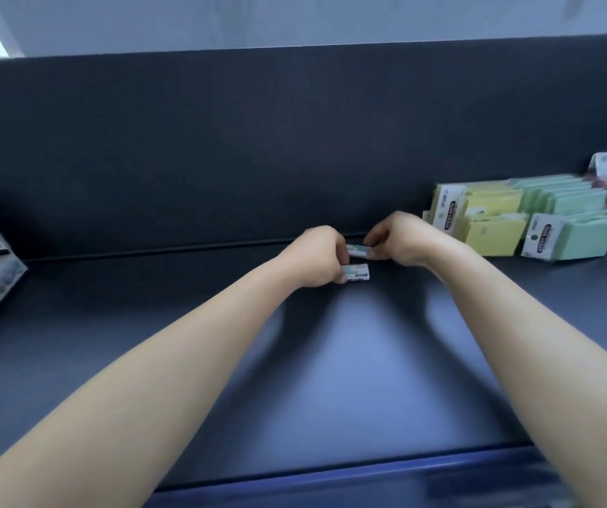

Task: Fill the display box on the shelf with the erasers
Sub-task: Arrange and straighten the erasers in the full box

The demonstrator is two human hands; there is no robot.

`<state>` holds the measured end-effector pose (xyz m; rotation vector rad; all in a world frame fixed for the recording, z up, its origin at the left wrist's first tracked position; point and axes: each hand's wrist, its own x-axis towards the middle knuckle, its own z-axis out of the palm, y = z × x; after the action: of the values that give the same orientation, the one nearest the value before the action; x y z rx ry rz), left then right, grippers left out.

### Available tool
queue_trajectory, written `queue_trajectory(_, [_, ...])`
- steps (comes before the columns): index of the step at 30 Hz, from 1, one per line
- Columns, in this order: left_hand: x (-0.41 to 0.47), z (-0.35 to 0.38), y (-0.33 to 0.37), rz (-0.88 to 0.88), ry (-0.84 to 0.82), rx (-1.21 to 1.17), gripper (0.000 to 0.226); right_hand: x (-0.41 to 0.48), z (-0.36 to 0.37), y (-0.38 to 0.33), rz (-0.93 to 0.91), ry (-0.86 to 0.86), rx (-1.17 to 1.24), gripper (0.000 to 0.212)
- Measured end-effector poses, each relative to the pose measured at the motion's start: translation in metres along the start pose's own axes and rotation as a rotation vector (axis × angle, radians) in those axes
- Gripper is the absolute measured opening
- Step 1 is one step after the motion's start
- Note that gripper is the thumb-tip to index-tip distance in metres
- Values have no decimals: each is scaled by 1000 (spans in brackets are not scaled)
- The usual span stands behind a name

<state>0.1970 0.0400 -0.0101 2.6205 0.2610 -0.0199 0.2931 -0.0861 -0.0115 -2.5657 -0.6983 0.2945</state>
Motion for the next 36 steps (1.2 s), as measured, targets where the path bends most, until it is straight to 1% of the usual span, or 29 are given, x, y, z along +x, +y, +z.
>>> queue_trajectory(5, [-15,-10,-20,-53,-11,-53,23,-1,6,-16,-8,-2,-99,15])
queue_trajectory(7, [-25,-14,-32,-99,0,-145,19,-6,9,-25,-22,5,-121,16])
queue_trajectory(9, [-36,-23,-44,-156,28,-299,17,-11,14,-35,-29,11,-100,16])
queue_trajectory(12, [-55,-42,-62,-231,60,-526,23,-19,23,-54,-28,24,-8,9])
queue_trajectory(14, [-70,-55,-75,-264,65,-622,23,-26,28,-74,-15,7,120,15])
queue_trajectory(16, [-87,-67,-91,-281,66,-679,16,-37,35,-98,-2,-31,247,22])
queue_trajectory(19, [-115,-88,-117,-274,72,-716,14,-52,47,-142,-8,-44,294,26])
queue_trajectory(22, [-147,-107,-147,-237,85,-695,23,-65,65,-187,-26,-43,330,19])
queue_trajectory(26, [-184,-129,-186,-215,126,-674,26,-77,92,-241,-55,-35,373,13])
queue_trajectory(28, [-201,-140,-206,-210,163,-667,24,-79,107,-264,-64,-26,395,14])
queue_trajectory(31, [-224,-155,-236,-225,241,-676,14,-80,129,-297,-88,-25,427,14])
queue_trajectory(33, [-235,-165,-257,-245,316,-703,23,-80,142,-316,-127,-34,462,17])
queue_trajectory(36, [-247,-176,-283,-276,416,-809,30,-83,153,-341,-202,-60,537,33])
